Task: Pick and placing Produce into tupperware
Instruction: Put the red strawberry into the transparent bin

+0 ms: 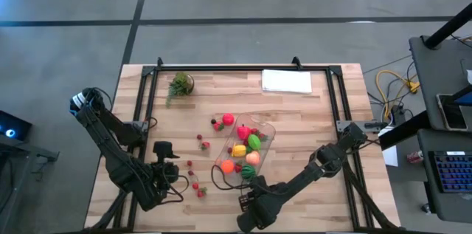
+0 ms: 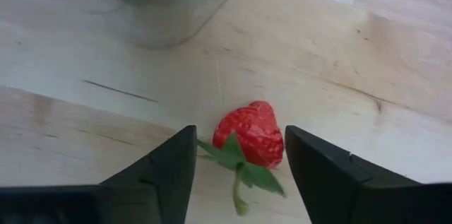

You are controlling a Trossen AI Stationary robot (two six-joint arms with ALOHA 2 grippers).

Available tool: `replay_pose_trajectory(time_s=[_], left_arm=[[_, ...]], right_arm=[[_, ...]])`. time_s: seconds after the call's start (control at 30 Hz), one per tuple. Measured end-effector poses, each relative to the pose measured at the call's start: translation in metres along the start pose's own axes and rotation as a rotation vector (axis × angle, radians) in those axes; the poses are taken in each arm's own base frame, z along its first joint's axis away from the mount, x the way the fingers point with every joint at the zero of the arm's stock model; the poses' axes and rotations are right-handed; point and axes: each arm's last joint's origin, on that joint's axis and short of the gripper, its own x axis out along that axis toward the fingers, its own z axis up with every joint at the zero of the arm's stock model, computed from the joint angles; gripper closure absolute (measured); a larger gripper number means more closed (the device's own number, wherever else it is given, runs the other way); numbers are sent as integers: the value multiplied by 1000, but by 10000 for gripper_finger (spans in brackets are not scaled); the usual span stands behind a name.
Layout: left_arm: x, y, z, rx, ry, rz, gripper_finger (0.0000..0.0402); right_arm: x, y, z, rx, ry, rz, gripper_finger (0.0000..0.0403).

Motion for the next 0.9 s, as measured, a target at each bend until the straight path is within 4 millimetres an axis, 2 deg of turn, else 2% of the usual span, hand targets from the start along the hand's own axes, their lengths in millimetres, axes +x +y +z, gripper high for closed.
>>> replay_pose_trajectory(time_s=[0.37,0.57,0.77,0.83,0.9], left_arm=[[0,0,0,0,0,0,100],[0,0,0,0,0,0,100],[0,0,0,-1,0,0,100],[0,0,0,-1,0,0,100],[0,0,0,-1,0,0,100]], right_arm=[[-2,0,-2,-2,3,9,259],[-18,0,-3,0,20,57,268],[-50,2,0,17,35,157,264],[-66,-1,4,44,30,236,264],[-91,-7,13,87,-22,345,264]])
